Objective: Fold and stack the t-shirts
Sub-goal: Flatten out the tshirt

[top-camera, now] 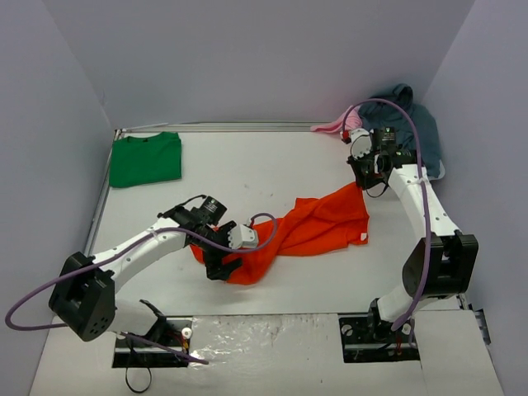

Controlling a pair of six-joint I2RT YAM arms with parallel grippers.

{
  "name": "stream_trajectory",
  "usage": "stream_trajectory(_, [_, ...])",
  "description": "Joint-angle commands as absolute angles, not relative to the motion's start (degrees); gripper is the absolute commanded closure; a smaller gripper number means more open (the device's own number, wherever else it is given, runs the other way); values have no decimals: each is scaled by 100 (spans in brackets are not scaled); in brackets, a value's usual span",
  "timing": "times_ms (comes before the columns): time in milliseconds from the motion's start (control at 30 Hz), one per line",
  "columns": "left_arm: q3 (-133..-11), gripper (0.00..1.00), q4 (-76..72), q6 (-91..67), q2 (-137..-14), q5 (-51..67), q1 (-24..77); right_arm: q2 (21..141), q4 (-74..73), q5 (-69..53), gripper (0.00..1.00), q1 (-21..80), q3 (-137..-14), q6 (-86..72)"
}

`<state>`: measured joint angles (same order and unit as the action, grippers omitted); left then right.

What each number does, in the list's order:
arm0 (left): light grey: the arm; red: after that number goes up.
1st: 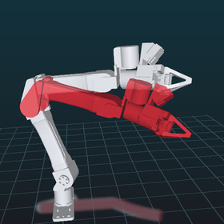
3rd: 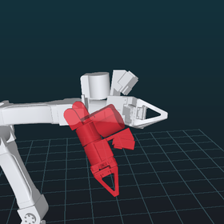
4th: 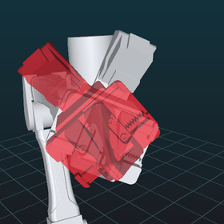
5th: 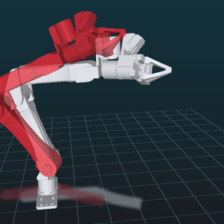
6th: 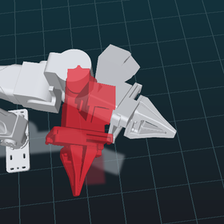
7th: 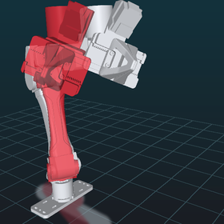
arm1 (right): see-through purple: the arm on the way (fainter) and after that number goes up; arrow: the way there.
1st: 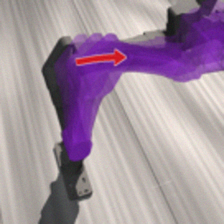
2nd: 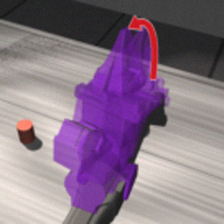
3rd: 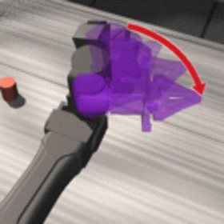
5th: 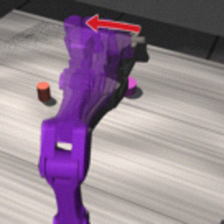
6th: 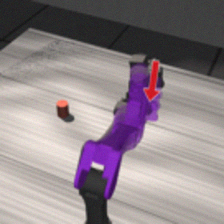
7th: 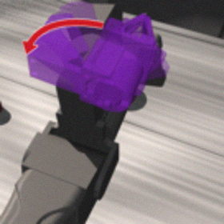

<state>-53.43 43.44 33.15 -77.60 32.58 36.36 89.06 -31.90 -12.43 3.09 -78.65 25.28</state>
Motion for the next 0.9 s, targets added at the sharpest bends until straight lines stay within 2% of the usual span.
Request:
stream_trajectory(0, [-5265,14,4219,3577,-7357,3120,3656,8903,-3155,-1064,100,343,-7954,2452])
stream_trajectory(367, [-4922,12,3920,3437,-6917,3085,3682,9158,-3164,-1011,100,352,-8033,2417])
stream_trajectory(500, [-4922,22,3841,3305,-6987,2867,3919,9185,-3164,-976,100,352,-8042,2408])
stream_trajectory(867, [-4755,27,3489,2962,-7040,1749,4702,9316,-3155,-896,100,352,-7972,2408])
